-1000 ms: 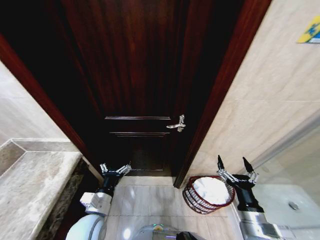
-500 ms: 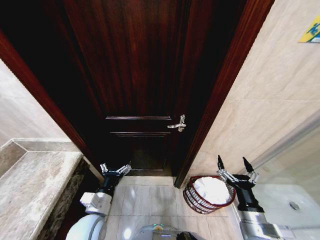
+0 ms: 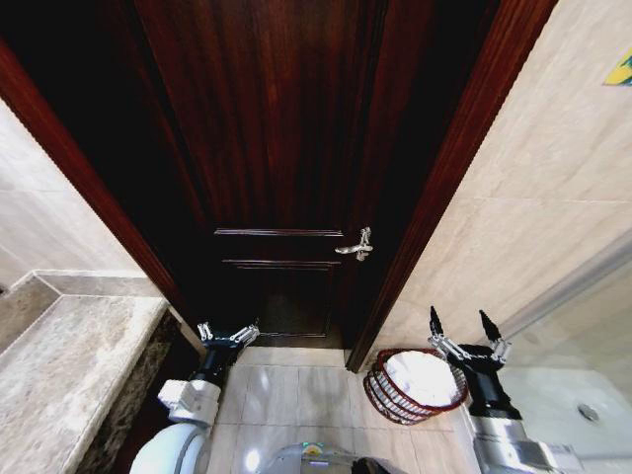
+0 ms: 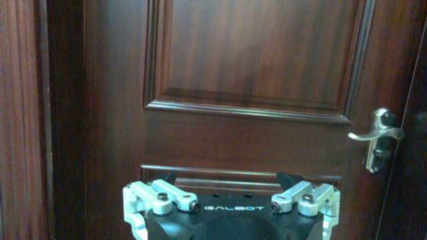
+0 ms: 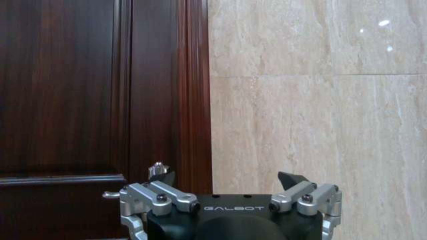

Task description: Discard the used towel into the hamper.

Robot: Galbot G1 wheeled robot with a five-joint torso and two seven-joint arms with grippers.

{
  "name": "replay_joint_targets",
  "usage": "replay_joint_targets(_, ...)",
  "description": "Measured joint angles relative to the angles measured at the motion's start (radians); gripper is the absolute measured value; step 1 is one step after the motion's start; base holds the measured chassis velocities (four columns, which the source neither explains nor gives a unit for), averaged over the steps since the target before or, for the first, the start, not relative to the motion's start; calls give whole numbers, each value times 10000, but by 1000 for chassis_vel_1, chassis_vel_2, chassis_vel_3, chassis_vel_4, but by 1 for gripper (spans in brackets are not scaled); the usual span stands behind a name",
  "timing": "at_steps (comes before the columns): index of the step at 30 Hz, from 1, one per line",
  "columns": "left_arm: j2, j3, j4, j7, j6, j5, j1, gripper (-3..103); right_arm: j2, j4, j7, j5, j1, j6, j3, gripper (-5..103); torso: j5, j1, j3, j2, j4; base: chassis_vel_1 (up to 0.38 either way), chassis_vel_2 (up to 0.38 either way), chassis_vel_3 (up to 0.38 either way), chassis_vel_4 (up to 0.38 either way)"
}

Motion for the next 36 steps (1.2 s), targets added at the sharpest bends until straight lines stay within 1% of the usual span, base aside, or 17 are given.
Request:
replay_joint_targets(11, 0, 0, 0, 0, 0, 0, 0, 100, 0, 0, 0, 0, 0, 0, 0, 100, 0, 3, 1, -1, -1, 9, -10, -9, 9)
replay_joint_targets(17, 0, 0, 0, 0, 0, 0, 0, 100, 0, 0, 0, -1, 0, 0, 0, 100, 0, 3, 1, -1, 1, 119, -120, -141, 142)
replay_joint_targets(21, 0, 0, 0, 0, 0, 0, -1, 100, 0, 0, 0, 0, 0, 0, 0, 100, -2, 1, 1, 1, -1, 201, -219, -196, 214)
replay_joint_targets(22, 0, 0, 0, 0, 0, 0, 0, 100, 0, -1, 0, -1, 0, 0, 1, 100, 4, 0, 0, 1, -2, 220, -245, -237, 241)
replay_joint_targets(24, 0, 1, 0, 0, 0, 0, 0, 100, 0, 0, 0, 0, 1, 0, 0, 100, 5, -1, -1, 2, -1, 234, -245, -237, 241)
replay_joint_targets(25, 0, 0, 0, 0, 0, 0, 0, 100, 0, 0, 0, 0, 0, 0, -1, 100, -3, 0, 1, 1, 0, 274, -266, -256, 251)
replay_joint_targets(27, 0, -1, 0, 0, 0, 0, 0, 100, 0, 0, 0, 0, 1, 0, -1, 100, -6, 0, 0, 2, 3, 274, -266, -269, 260)
replay_joint_targets(28, -1, 1, 0, 0, 0, 0, 0, 100, 0, -1, 0, 0, 0, -1, -1, 100, 7, -1, 0, 2, 1, 297, -259, -281, 303)
replay_joint_targets(31, 1, 0, 0, 1, 0, 0, 0, 100, 0, 0, 0, 0, 1, -1, 1, 100, 2, 2, 0, 2, -3, 312, -307, -324, 313)
replay_joint_targets(32, 1, -1, 0, 0, 0, 0, 0, 100, 1, 0, 0, 0, 0, 0, -1, 100, -10, 0, 0, 2, -1, 333, -347, -329, 321)
replay_joint_targets(33, -1, 0, 0, 1, 0, 0, -1, 100, 0, -1, 0, 0, 1, 0, 0, 100, 1, -1, 0, 2, 0, 333, -341, -356, 321)
replay_joint_targets(35, -2, 0, 0, 0, 0, 0, 0, 100, 0, -1, 0, 0, 1, -1, -1, 100, 7, 2, 1, 1, 3, 360, -341, -364, 343)
replay_joint_targets(36, 0, 1, 0, 1, 0, 0, 0, 100, 0, -1, 0, 0, 0, -1, 0, 100, 4, -1, 0, 1, -3, 364, -362, -372, 371)
